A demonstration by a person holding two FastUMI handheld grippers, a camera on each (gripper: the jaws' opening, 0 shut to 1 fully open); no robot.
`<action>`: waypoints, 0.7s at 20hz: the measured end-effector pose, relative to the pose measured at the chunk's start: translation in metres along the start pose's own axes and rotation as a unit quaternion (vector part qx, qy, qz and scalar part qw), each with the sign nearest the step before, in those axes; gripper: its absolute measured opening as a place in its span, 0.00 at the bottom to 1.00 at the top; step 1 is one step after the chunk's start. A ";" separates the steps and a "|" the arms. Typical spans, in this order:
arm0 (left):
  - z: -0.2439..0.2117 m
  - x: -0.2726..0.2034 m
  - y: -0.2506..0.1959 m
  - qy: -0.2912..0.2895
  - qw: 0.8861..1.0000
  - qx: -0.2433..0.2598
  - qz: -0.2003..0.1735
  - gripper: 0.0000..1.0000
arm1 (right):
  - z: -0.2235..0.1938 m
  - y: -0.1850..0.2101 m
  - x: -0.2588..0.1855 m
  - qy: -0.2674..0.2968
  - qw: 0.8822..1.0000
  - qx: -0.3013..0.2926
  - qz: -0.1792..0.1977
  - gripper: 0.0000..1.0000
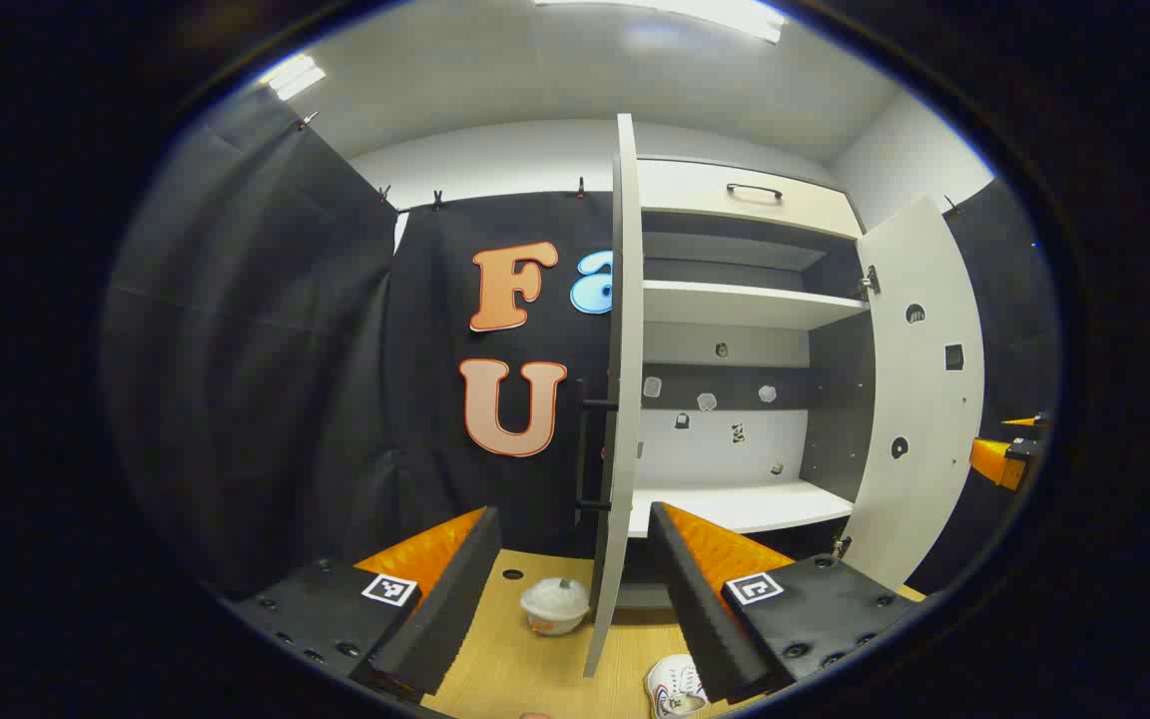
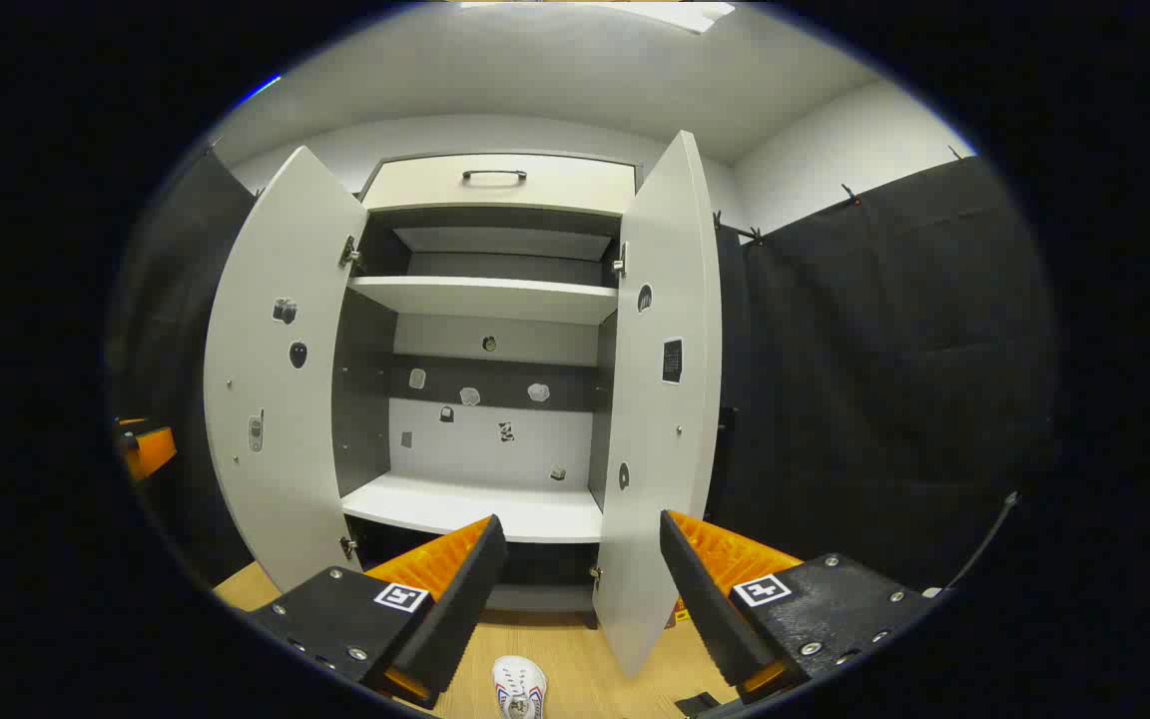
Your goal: Grab one shoe with the right hand and put it into the shoe cabinet, grab the other shoe with the left hand and put it into the shoe cabinet; then close the right door with the right hand and the left door with the left hand.
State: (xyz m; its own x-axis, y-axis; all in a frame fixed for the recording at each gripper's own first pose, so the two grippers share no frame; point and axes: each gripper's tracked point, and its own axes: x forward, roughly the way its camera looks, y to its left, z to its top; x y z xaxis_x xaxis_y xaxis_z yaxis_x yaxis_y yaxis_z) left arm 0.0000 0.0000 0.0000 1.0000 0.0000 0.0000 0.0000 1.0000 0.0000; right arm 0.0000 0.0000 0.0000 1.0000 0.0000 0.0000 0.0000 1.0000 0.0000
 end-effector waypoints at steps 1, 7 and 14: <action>0.003 -0.001 -0.001 -0.002 1.000 0.000 -0.001 0.96 | -0.001 -0.002 0.000 0.001 1.000 0.001 -0.002 0.95; 0.008 0.002 -0.007 -0.005 1.000 0.012 -0.007 0.96 | -0.006 -0.008 0.001 0.007 1.000 0.012 -0.010 0.95; 0.003 0.005 -0.015 0.002 1.000 0.016 -0.019 0.96 | -0.016 -0.009 0.005 0.017 1.000 0.011 -0.016 0.95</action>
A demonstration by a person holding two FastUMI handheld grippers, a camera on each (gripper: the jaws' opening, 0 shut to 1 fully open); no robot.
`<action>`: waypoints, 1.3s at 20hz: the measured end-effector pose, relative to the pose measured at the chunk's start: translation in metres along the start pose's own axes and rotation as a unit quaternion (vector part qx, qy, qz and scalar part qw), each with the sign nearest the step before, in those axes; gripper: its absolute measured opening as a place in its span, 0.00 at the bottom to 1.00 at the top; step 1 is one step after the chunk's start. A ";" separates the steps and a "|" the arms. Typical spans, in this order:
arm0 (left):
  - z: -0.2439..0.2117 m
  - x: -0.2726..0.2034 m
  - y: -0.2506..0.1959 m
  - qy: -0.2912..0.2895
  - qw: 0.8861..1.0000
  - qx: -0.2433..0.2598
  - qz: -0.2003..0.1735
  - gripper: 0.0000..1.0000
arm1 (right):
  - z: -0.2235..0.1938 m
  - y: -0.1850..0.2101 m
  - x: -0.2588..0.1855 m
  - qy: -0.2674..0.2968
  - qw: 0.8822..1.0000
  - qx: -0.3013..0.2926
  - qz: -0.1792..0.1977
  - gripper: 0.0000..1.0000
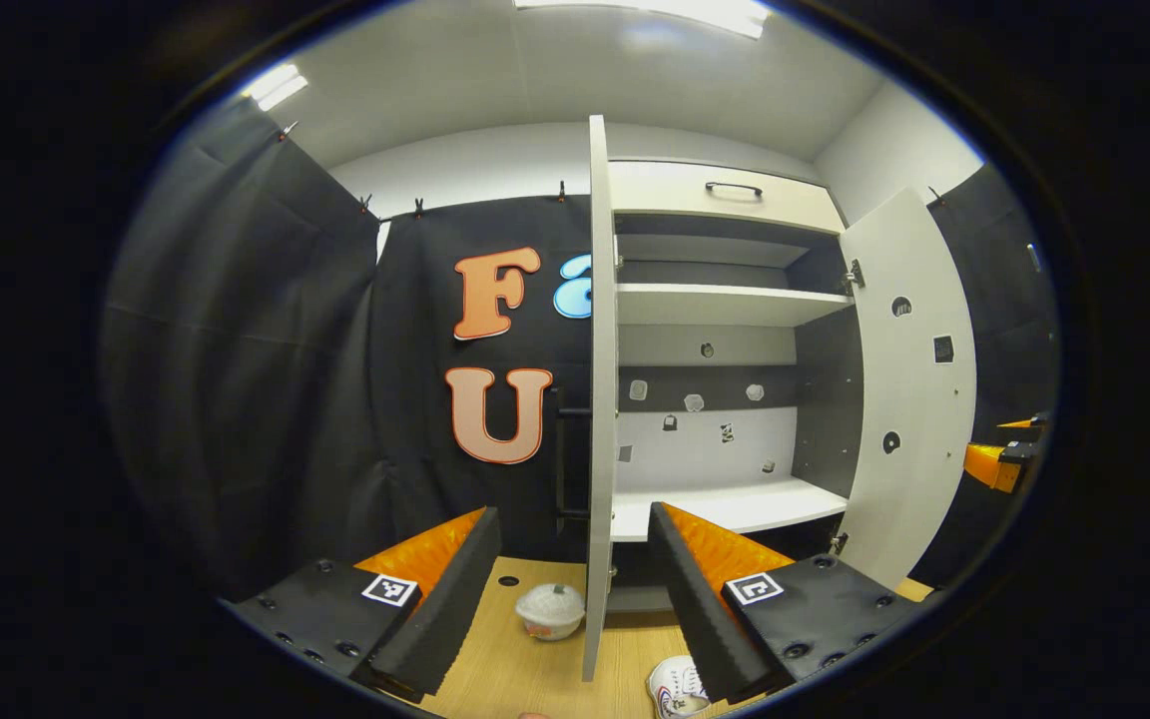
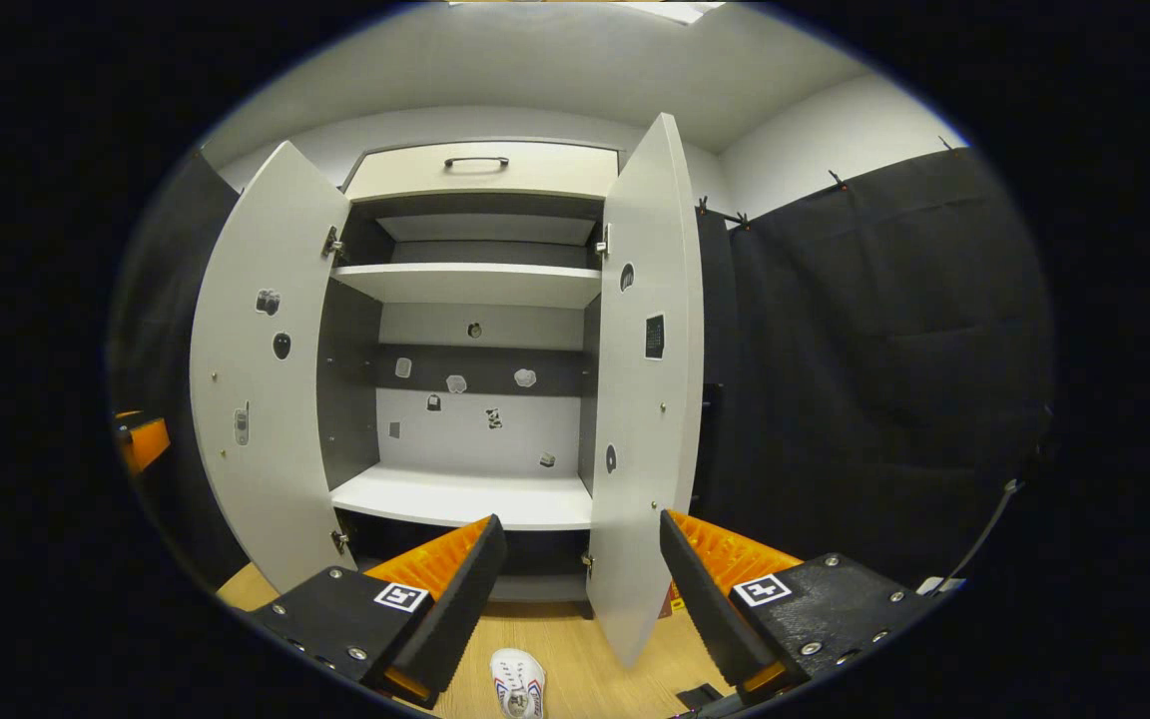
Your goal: Grab one shoe with the right hand and put it into the shoe cabinet, grab the other shoe with the left hand and put it into the shoe cabinet; then close the right door with the right hand and the left door with the left hand.
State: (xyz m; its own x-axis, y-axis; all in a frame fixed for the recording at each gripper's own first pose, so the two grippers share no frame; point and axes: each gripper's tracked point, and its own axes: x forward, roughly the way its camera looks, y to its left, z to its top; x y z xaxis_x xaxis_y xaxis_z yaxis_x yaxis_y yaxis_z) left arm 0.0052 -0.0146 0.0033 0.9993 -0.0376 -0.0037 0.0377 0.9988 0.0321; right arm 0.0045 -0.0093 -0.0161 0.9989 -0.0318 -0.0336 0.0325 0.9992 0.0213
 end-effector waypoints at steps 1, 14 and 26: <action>-0.001 0.002 -0.001 0.002 1.000 -0.001 -0.001 0.96 | -0.002 -0.001 0.001 0.002 1.000 0.000 -0.001 0.95; -0.009 0.014 0.001 0.015 1.000 0.001 0.000 0.99 | -0.069 0.025 0.025 0.046 0.998 0.028 0.032 0.95; -0.018 0.014 0.012 0.028 0.999 0.007 0.016 0.96 | -0.267 0.049 0.041 0.176 0.982 0.005 0.066 0.96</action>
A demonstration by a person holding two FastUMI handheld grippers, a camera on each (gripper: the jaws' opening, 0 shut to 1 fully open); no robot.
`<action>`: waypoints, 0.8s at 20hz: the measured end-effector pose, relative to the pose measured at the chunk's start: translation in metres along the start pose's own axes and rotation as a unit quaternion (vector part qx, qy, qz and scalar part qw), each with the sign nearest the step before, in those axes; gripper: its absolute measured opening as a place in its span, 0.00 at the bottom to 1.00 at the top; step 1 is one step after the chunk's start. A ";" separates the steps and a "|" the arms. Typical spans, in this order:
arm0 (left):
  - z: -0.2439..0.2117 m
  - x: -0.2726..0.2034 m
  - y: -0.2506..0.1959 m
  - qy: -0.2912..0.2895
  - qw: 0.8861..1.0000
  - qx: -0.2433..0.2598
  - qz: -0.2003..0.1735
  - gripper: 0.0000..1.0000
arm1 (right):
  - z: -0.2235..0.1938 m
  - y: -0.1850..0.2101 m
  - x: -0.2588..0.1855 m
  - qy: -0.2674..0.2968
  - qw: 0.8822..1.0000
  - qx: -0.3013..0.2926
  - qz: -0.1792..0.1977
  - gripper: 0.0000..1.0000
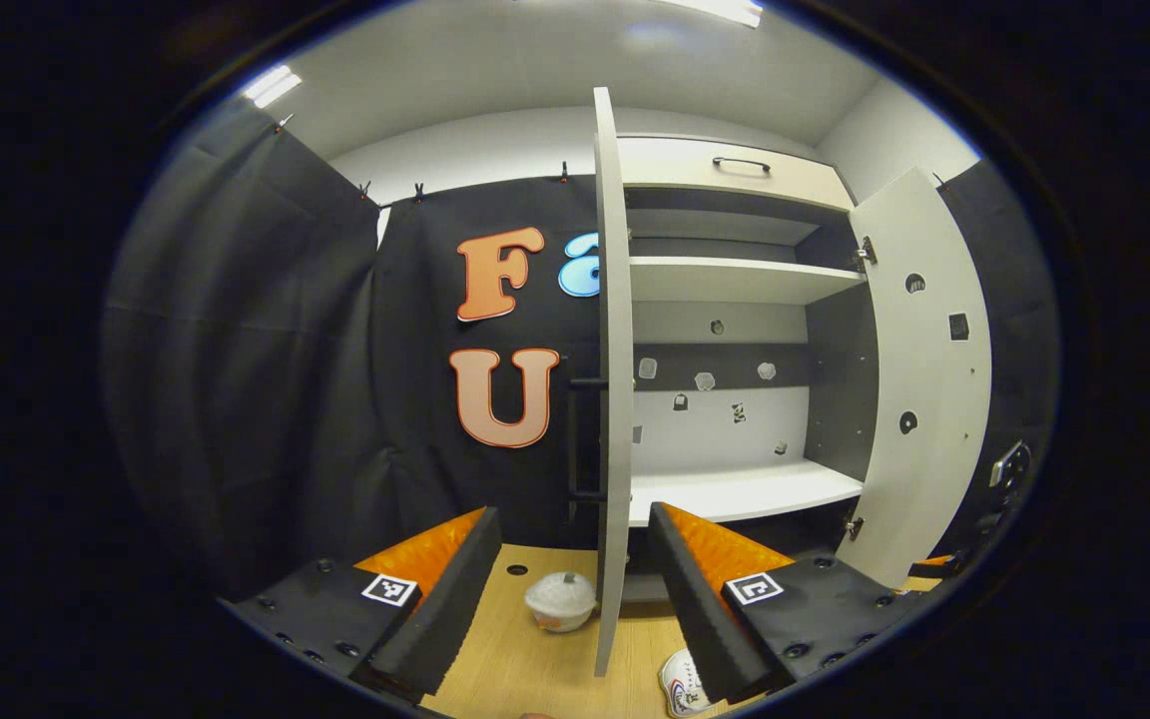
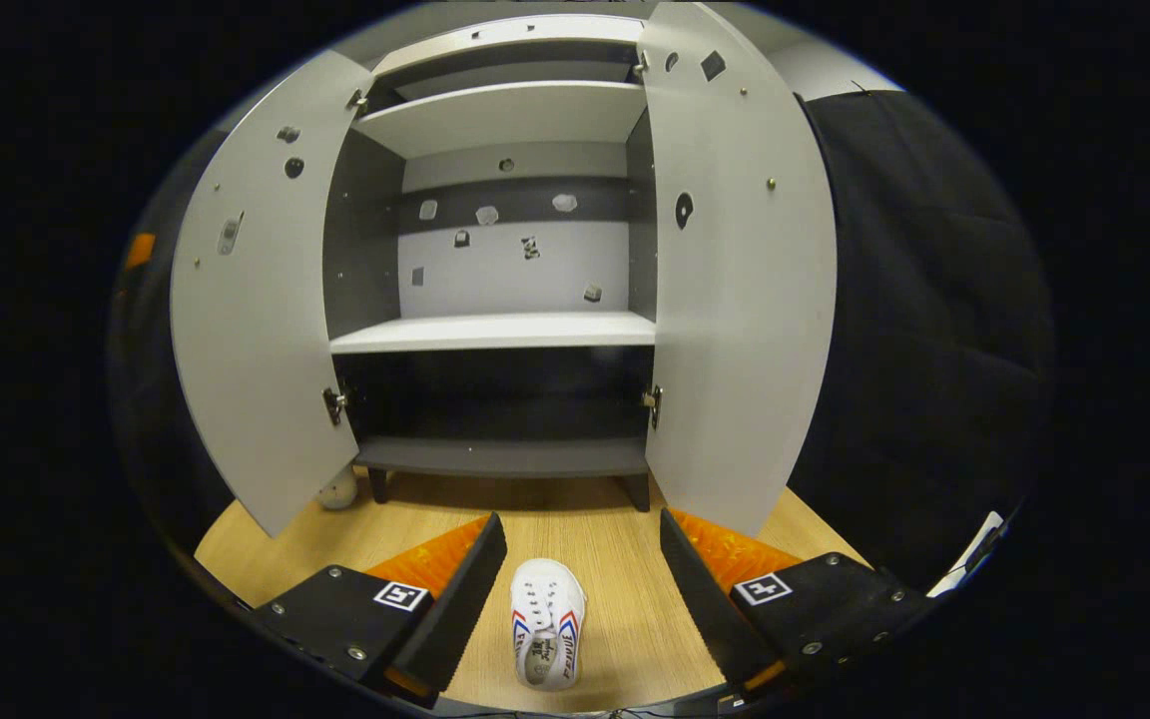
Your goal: Grab one shoe with the right hand and put it into the shoe cabinet, grab the other shoe with the left hand and put it into the shoe cabinet; then close the right door with the right hand and the left door with the left hand.
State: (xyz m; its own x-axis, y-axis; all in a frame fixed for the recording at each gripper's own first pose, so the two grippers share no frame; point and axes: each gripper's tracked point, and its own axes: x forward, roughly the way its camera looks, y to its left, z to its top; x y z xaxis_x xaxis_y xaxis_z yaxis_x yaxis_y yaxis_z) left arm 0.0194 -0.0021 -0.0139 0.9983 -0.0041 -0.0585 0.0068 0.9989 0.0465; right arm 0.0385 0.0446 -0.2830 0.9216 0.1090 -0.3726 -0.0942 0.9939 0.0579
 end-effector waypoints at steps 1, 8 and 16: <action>-0.001 0.000 0.003 0.001 1.000 0.001 0.004 0.99 | -0.016 0.000 0.006 0.016 1.000 0.002 0.001 0.95; -0.005 -0.008 0.011 0.003 1.000 0.007 0.017 0.94 | -0.115 0.001 0.038 0.103 0.995 -0.014 0.007 0.95; -0.012 -0.013 0.017 0.013 1.000 0.006 0.023 0.96 | -0.182 0.000 0.056 0.176 0.984 -0.006 0.015 0.80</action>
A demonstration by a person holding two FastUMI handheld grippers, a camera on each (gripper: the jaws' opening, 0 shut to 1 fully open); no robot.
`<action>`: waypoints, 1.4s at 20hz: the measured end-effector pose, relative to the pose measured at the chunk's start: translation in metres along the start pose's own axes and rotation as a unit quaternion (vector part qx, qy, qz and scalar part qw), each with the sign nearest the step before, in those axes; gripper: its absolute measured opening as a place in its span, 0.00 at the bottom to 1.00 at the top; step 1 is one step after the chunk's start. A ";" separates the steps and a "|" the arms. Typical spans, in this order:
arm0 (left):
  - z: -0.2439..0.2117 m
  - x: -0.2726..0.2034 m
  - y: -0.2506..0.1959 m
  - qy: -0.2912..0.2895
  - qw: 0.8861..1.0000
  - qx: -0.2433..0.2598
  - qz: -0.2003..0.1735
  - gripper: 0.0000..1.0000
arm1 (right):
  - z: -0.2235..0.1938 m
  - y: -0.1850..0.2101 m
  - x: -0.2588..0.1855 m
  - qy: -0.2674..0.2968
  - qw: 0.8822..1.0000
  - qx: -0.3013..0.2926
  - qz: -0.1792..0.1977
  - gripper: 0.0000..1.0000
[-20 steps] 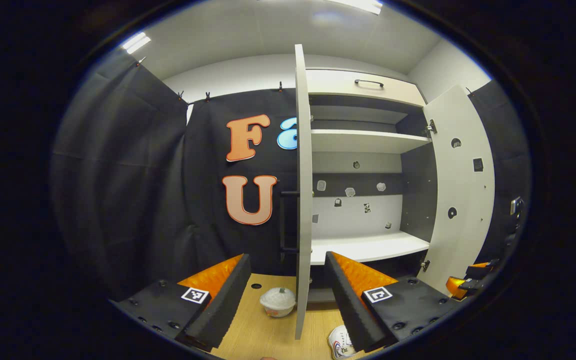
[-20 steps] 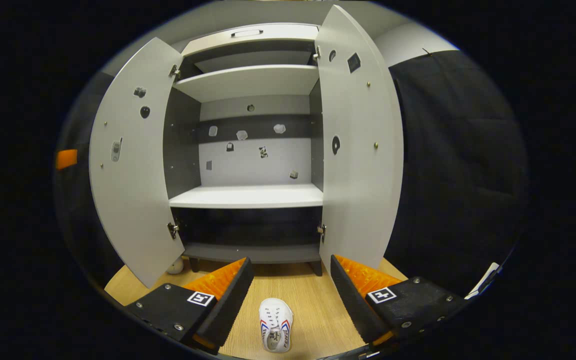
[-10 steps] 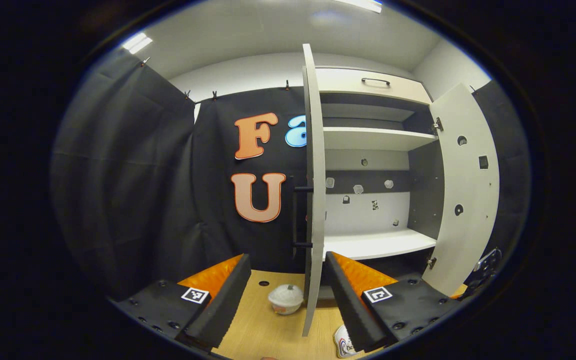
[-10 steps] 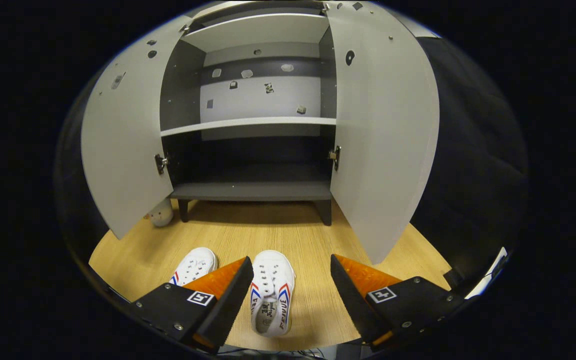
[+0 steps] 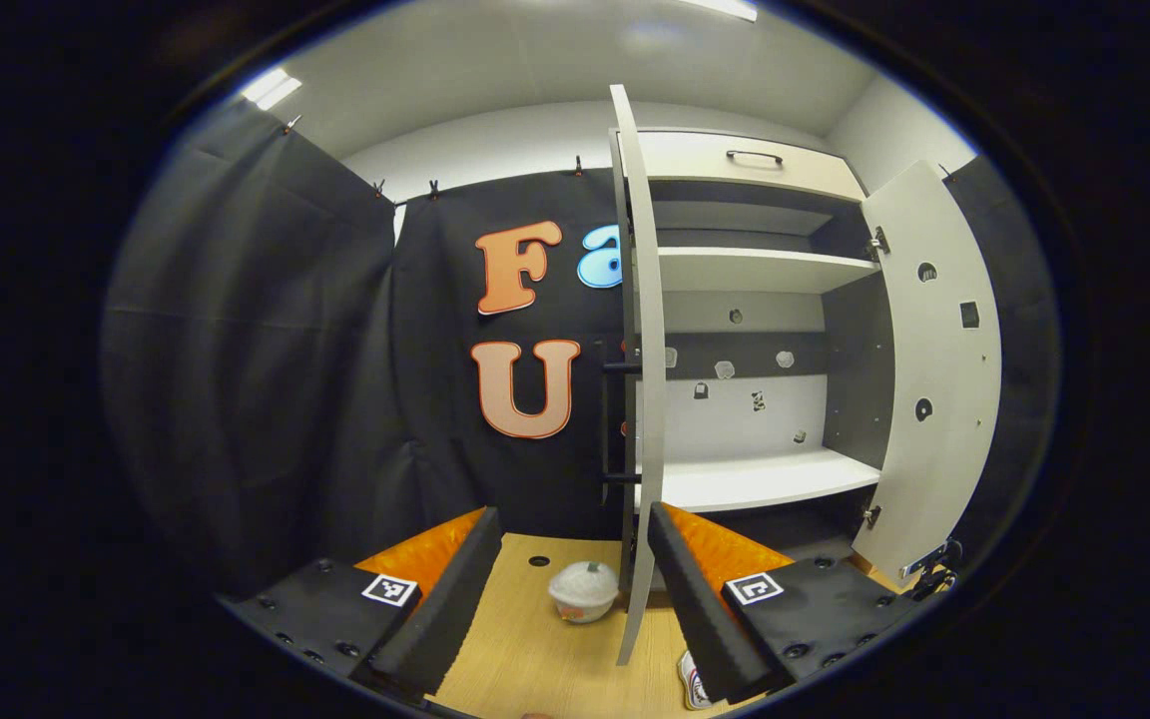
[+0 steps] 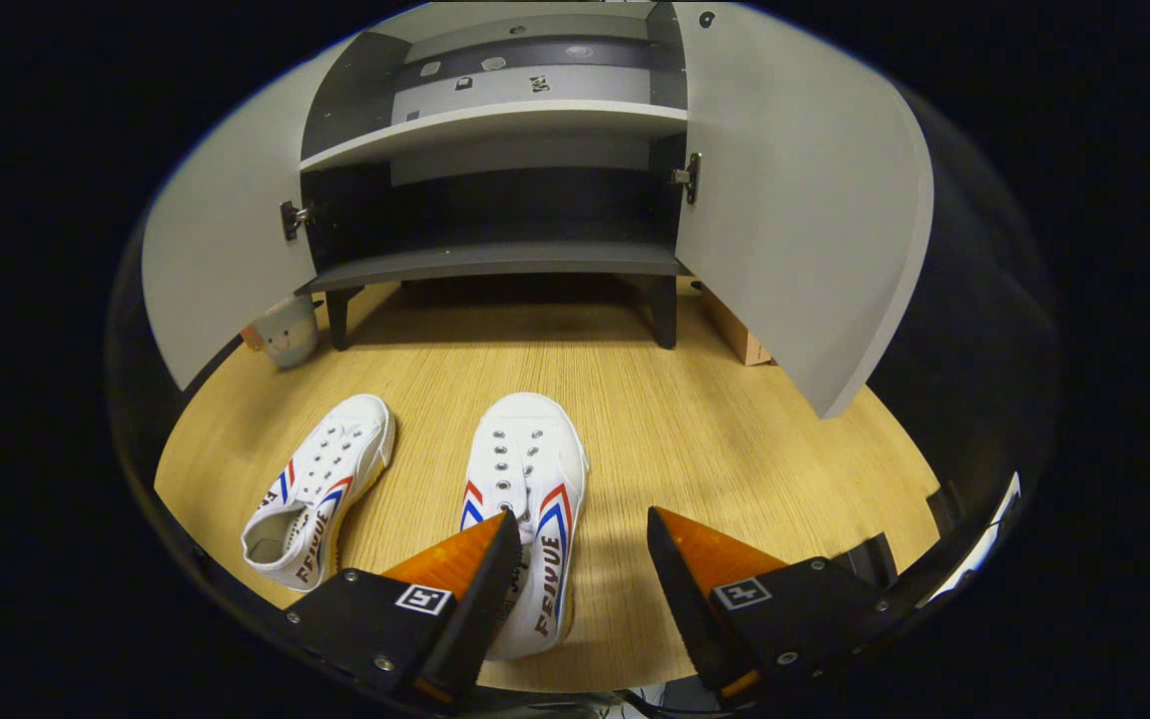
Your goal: Grab one shoe with the right hand and put it into the shoe cabinet, grab the other shoe with the left hand and put it into the shoe cabinet; then close the right door with the right hand and the left door with the left hand.
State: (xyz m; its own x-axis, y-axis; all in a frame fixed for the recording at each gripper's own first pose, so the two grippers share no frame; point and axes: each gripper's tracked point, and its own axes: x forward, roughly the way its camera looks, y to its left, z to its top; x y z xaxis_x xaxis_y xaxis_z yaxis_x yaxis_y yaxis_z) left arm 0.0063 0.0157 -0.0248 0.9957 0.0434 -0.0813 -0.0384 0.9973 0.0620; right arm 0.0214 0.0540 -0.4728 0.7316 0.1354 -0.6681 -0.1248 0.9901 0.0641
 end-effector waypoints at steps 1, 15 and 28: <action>-0.001 0.001 0.002 0.001 1.000 0.001 0.002 0.96 | -0.004 0.002 0.003 0.008 1.000 0.002 0.004 0.76; -0.014 0.000 0.007 0.015 1.000 0.009 0.006 0.96 | -0.028 0.011 0.030 0.063 0.996 0.065 0.023 0.22; -0.015 -0.003 0.001 0.006 1.000 0.007 -0.004 0.97 | 0.036 0.000 -0.039 0.023 0.999 0.041 0.003 0.01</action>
State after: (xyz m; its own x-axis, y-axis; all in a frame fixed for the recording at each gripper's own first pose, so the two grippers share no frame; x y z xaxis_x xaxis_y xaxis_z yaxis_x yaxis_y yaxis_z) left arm 0.0024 0.0176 -0.0399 0.9950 0.0359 -0.0931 -0.0290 0.9968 0.0744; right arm 0.0167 0.0501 -0.4199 0.6999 0.1406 -0.7003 -0.0718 0.9893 0.1269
